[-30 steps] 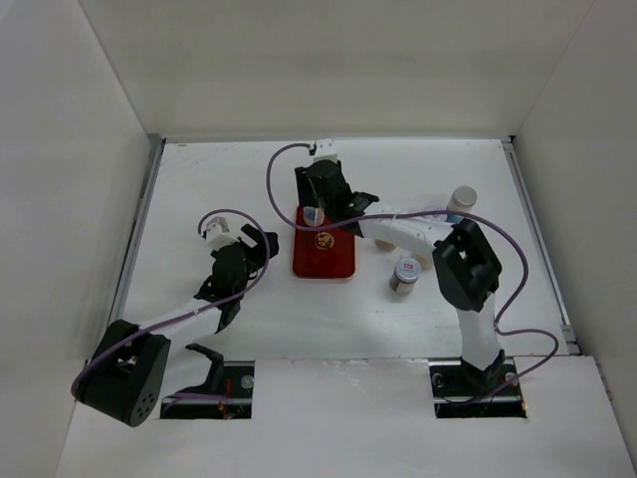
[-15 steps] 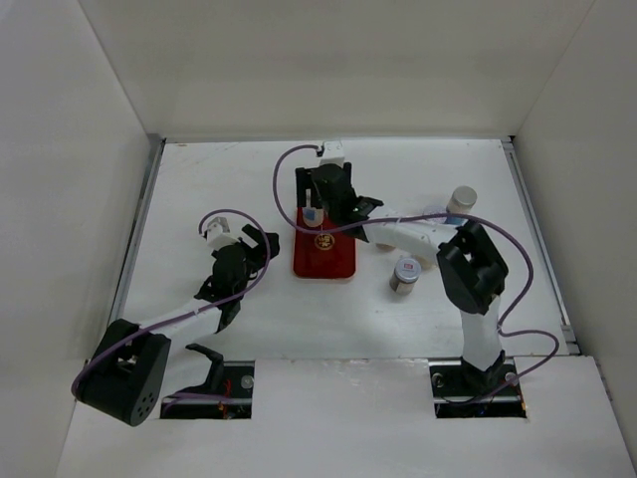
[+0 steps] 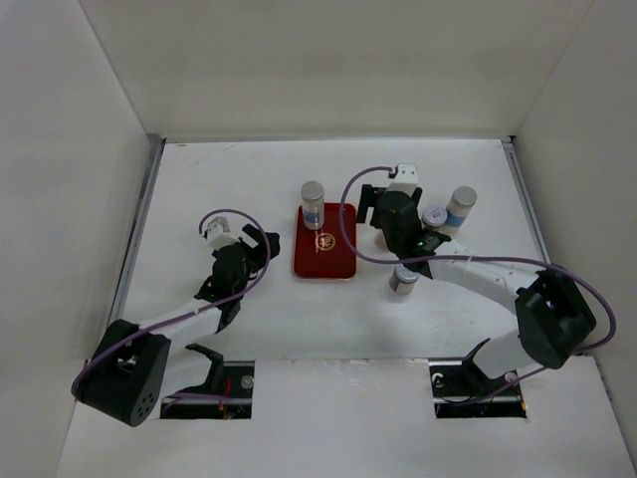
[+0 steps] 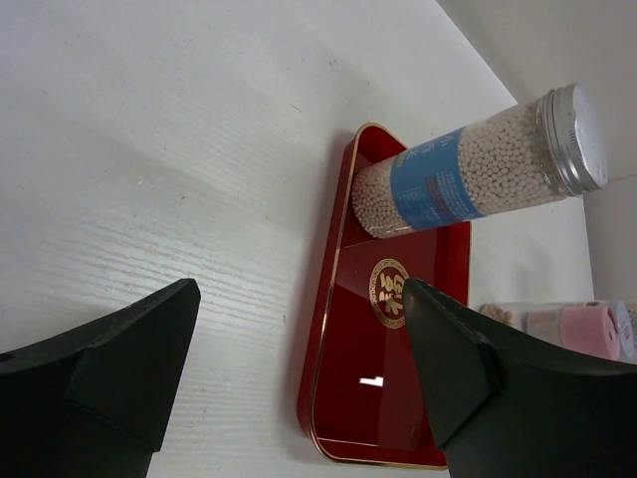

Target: Organize the condiment bottles

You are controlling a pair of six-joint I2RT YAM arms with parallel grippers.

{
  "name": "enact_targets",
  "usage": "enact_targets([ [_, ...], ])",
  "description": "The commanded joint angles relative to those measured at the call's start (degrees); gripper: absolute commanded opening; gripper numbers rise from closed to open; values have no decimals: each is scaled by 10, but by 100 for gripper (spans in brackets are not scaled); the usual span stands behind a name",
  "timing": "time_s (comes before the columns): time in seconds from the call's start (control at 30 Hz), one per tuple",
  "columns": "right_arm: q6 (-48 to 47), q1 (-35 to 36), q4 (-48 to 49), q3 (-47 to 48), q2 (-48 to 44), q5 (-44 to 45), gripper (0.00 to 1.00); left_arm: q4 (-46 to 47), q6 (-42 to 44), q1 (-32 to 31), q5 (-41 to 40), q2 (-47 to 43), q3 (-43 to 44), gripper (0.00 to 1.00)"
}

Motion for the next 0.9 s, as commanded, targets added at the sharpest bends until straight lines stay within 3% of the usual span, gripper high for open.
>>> enact_targets([
  [0.0,14,-15,10,-35,-2,38,93,29,-3,0,5,-11,0,83],
  [0.27,22,-43,13,-57,31,63,87,29,-3,-1,7,1,3,83],
  [0.47,26,-50,7,-28,70,25,63,36,-4,1,12,6,2,83],
  [0.57,28,-47,-9,-14,65,34,44,36,-4,3,4,8,0,83],
  [0.73,26,-22,57,-27,8,28,41,37,-4,0,5,1,0,83],
  [0.87,35,-3,67,3,34,-18,42,37,-4,-2,10,17,4,83],
])
